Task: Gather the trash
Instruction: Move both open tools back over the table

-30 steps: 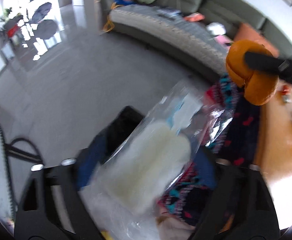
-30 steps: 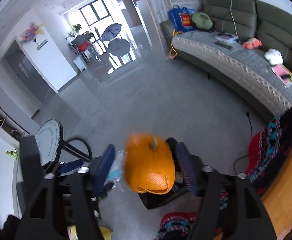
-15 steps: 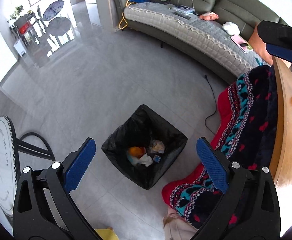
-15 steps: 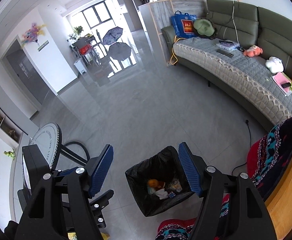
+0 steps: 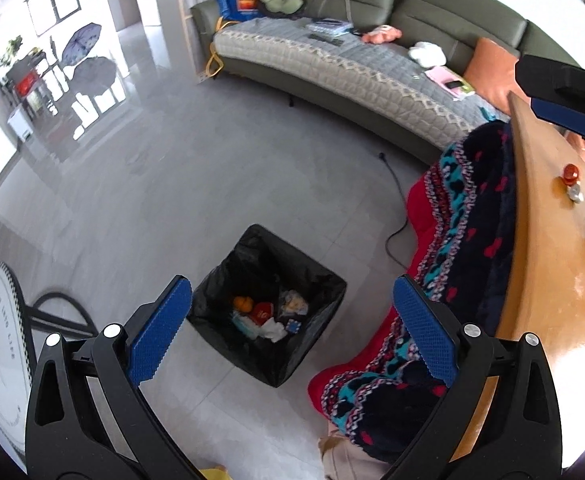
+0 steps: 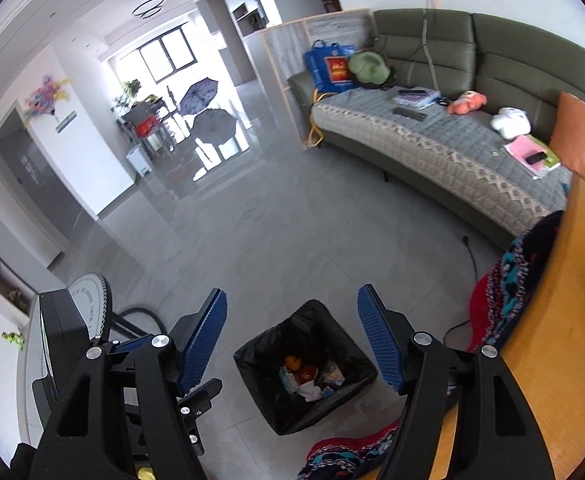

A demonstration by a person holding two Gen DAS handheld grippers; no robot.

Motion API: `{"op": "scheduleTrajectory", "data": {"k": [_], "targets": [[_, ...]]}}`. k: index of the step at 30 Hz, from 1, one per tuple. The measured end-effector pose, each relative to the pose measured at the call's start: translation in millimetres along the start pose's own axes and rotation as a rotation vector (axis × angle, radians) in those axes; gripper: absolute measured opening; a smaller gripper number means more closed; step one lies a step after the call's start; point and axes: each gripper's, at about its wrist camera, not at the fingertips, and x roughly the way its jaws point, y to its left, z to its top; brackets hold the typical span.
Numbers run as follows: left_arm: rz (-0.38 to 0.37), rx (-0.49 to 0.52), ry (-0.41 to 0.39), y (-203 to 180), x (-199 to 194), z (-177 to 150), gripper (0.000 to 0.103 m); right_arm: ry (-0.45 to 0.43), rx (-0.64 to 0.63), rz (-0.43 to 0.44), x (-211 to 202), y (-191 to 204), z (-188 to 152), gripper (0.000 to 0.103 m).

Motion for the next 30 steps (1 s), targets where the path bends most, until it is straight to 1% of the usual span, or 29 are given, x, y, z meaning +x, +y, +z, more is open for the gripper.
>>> {"op": "scheduleTrajectory", "data": {"k": [4, 9, 19, 26, 30], "targets": [[-0.027, 0.052, -0.01, -30, -4, 5, 0.097, -0.026, 0.034, -0.034, -22, -22, -5, 0.069], [-0.072, 0.124, -0.022, -74, -10, 9, 0.097, -0.067, 0.099, -0.089, -55, -58, -19, 0.069], [-0.175, 0.303, -0.043, -185, -19, 12, 0.097, -0.132, 0.232, -0.225, -123, -144, -53, 0.069], [-0.236, 0.389, -0.041, -254, -20, 10, 0.097, -0.147, 0.316, -0.312, -158, -202, -82, 0.069], [-0.254, 0.429, -0.028, -286, -16, 7, 0.097, -0.121, 0.354, -0.352, -167, -240, -101, 0.072]]}}
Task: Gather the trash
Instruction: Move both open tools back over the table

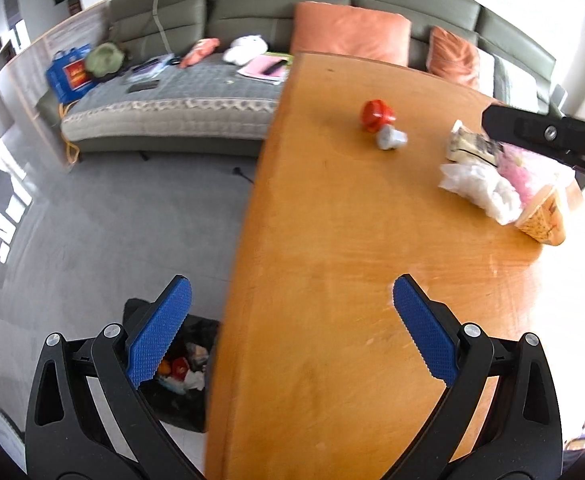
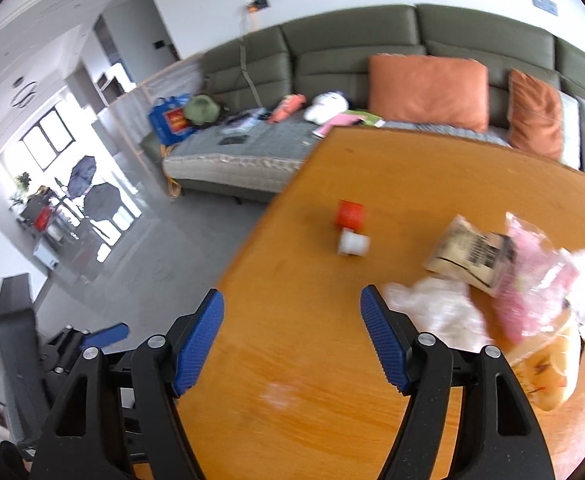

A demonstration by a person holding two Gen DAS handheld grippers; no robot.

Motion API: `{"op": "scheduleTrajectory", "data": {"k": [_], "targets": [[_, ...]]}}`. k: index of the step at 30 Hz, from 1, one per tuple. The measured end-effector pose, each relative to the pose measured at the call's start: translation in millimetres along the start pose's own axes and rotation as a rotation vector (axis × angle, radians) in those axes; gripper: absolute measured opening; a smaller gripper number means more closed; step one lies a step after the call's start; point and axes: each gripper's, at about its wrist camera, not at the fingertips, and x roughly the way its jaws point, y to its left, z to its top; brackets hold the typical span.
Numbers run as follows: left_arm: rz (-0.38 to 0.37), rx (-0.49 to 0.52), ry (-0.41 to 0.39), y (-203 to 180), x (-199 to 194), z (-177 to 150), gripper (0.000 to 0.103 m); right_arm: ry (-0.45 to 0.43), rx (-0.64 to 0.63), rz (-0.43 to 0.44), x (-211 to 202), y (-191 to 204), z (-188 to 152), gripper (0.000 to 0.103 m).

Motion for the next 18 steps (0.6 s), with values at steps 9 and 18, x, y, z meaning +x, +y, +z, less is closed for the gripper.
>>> {"op": "scheduleTrajectory", "data": {"k": [9, 18], "targets": [[-0.033, 0.044, 0.048, -44, 30, 24, 0.097, 0.082, -0.024, -0.151, 39, -64, -9, 0.073], [-0.04, 0.072, 0.094, -62, 60, 41, 0.097, 0.127, -0.096, -0.254, 77, -86, -13, 0.083]]}}
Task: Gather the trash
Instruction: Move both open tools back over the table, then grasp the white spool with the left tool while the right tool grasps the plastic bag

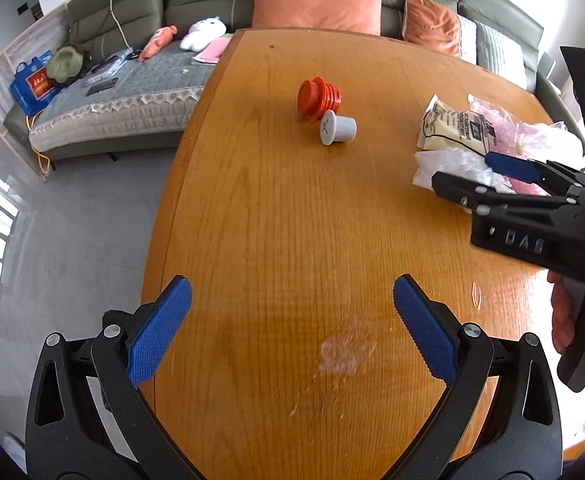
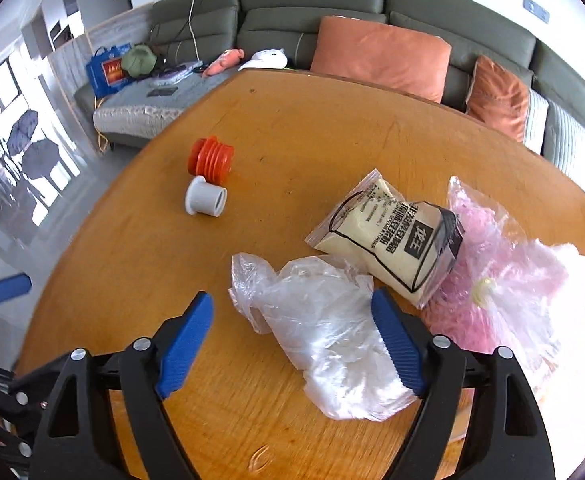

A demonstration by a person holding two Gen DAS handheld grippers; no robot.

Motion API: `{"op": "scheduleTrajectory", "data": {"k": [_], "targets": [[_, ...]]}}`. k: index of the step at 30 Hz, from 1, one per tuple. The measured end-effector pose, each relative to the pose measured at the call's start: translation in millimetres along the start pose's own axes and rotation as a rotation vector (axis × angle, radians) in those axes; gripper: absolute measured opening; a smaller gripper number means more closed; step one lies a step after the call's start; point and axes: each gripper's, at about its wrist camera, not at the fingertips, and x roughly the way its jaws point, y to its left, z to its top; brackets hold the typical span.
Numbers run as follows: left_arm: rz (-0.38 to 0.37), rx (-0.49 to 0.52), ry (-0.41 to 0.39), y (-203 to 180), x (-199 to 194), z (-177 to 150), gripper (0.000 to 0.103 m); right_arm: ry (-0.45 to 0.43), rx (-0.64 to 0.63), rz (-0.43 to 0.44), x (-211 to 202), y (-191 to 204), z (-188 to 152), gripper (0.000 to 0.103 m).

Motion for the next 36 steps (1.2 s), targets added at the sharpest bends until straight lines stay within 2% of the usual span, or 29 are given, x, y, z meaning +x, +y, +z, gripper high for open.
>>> {"op": "scheduleTrajectory", "data": {"k": [4, 6, 7, 8, 10, 15, 18, 23, 31, 33, 34, 35, 36], "targets": [[-0.008, -0.002, 0.015, 0, 10, 8, 0.097, 0.018, -0.058, -0.072, 11, 4, 1, 0.083], [-0.011, 0.0, 0.016, 0, 13, 12, 0.097, 0.023, -0.063, -0.096, 16, 0, 1, 0.07], [-0.013, 0.002, 0.016, 0, 15, 14, 0.097, 0.023, -0.061, -0.126, 17, -4, 1, 0.049], [-0.015, 0.003, 0.016, -1, 16, 16, 0.097, 0.023, -0.055, -0.127, 17, -8, 3, 0.043], [-0.02, 0.005, 0.012, -1, 17, 20, 0.097, 0.002, 0.005, -0.054, 9, -21, 7, 0.039], [-0.055, 0.004, -0.011, -6, 23, 36, 0.097, -0.102, 0.072, 0.031, -24, -31, 27, 0.038], [-0.086, -0.037, -0.037, -8, 31, 49, 0.097, -0.144, 0.111, 0.072, -37, -33, 43, 0.039], [-0.05, -0.14, -0.062, -7, 52, 72, 0.097, -0.152, 0.157, 0.119, -40, -38, 61, 0.04], [0.078, -0.049, -0.07, -32, 78, 94, 0.097, -0.146, 0.211, 0.143, -29, -50, 68, 0.04], [0.07, -0.025, -0.057, -37, 85, 95, 0.082, -0.147, 0.219, 0.143, -29, -51, 66, 0.04], [0.068, -0.023, -0.048, -37, 88, 96, 0.056, -0.148, 0.227, 0.143, -29, -53, 65, 0.04], [0.055, -0.026, -0.048, -37, 90, 96, 0.045, -0.149, 0.232, 0.142, -29, -55, 65, 0.04], [0.045, -0.031, -0.053, -35, 90, 96, 0.041, -0.15, 0.236, 0.141, -29, -56, 65, 0.04]]}}
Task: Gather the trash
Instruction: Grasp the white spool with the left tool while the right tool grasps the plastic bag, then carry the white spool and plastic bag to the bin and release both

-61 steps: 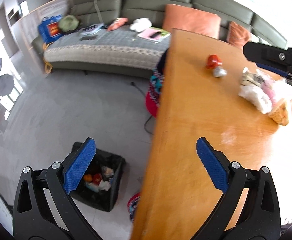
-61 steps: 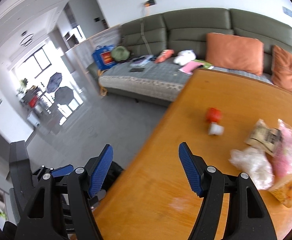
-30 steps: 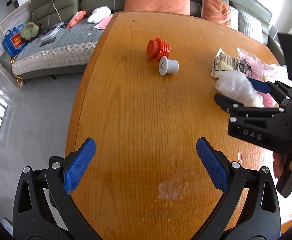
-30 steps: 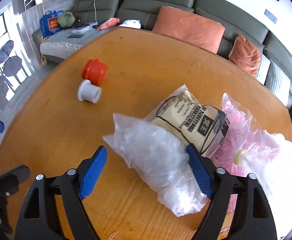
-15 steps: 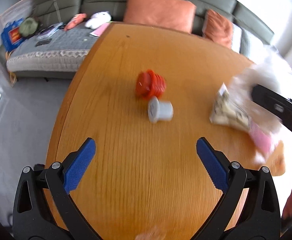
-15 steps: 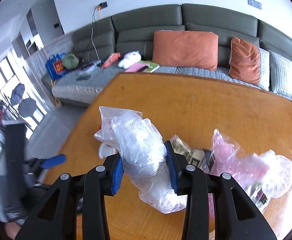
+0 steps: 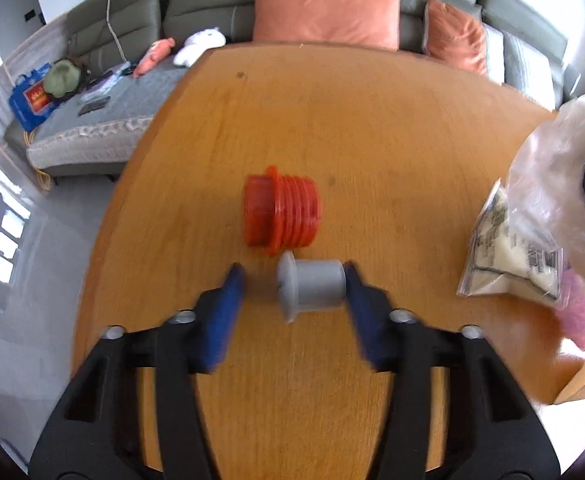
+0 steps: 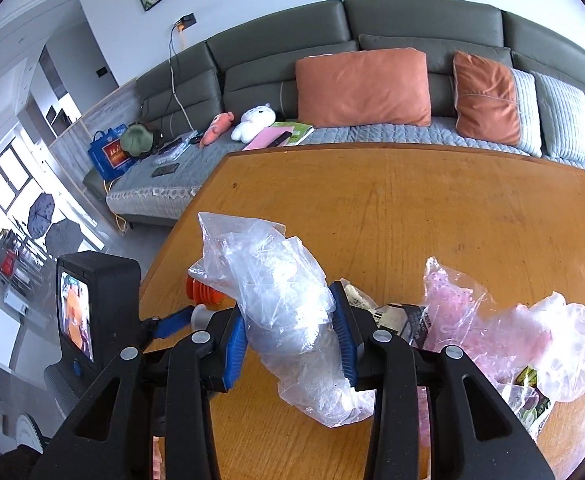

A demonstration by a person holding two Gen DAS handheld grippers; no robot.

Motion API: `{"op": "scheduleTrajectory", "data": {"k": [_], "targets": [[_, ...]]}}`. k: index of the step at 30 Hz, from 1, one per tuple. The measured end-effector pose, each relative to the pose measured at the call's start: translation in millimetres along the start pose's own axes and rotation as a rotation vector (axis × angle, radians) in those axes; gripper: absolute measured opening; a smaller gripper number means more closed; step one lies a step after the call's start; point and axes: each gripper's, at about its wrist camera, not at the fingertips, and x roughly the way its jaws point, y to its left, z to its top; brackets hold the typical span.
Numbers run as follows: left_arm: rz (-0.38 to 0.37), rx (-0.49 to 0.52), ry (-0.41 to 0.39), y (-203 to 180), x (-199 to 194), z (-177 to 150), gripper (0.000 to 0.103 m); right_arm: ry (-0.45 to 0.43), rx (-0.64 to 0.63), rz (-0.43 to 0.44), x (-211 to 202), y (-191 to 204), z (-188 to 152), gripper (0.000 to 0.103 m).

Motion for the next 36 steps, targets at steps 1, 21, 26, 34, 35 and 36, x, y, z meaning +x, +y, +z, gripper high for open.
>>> {"op": "scheduleTrajectory", "data": {"k": [1, 21, 26, 34, 35, 36], "targets": [[-0.005, 0.001, -0.001, 1, 0, 0, 0.034, -0.001, 0.002, -0.002, 0, -1, -1, 0.04], [-0.055, -0.082, -0.04, 43, -68, -45, 0.029, -0.008, -0.055, 0.022, -35, 50, -20, 0.04], [-0.046, -0.114, -0.06, 64, -93, -70, 0.03, -0.01, -0.104, 0.043, -45, 81, -30, 0.04], [-0.015, -0.194, -0.076, 115, -129, -113, 0.03, 0.0, -0.192, 0.108, -55, 148, -53, 0.04], [-0.012, -0.203, -0.076, 120, -131, -117, 0.03, 0.003, -0.207, 0.122, -56, 159, -57, 0.04], [-0.003, -0.218, -0.077, 130, -136, -123, 0.03, 0.007, -0.221, 0.136, -56, 170, -60, 0.04]]}}
